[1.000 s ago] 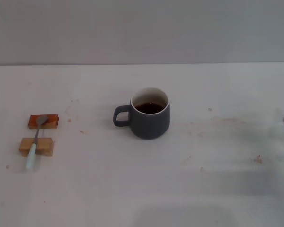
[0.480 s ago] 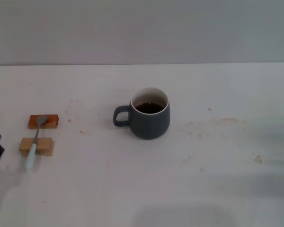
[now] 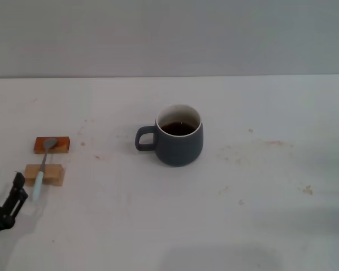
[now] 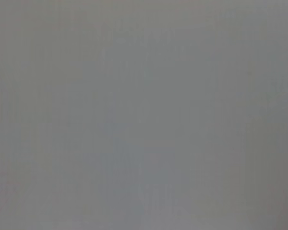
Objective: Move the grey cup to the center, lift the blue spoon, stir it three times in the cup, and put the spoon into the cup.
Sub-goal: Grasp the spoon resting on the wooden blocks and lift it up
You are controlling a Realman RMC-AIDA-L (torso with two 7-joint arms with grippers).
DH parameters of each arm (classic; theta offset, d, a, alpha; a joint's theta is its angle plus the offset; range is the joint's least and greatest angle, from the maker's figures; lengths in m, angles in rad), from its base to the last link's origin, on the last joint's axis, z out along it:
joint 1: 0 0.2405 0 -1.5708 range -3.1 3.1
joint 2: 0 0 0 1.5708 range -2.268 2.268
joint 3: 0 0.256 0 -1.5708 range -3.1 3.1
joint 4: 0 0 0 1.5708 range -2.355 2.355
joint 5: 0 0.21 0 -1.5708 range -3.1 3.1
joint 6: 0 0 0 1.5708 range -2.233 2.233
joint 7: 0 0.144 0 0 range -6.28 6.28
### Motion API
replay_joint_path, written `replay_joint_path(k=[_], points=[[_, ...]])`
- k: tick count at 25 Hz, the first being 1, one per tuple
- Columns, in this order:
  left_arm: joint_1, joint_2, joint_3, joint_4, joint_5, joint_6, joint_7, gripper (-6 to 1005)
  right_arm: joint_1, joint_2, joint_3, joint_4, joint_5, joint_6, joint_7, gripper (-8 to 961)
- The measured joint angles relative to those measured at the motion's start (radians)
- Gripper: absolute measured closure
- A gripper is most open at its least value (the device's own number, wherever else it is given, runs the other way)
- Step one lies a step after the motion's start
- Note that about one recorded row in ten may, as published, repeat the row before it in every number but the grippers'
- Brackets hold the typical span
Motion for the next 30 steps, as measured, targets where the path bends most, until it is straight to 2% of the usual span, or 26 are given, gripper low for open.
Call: replay_joint_path(k=[7,30], points=[[-0.006,0.000,0.041,-0.024,0.002,-0.064,0.000,188,0.000,-0.001,0.064,-0.015,0.000,-0.001,0.000,955],[-0.047,0.000,0.078,-0.026,-0.004,-0.164,0.009,188,0.010,-0.001,0.066,-0.016,0.000,0.011,0.000,955]])
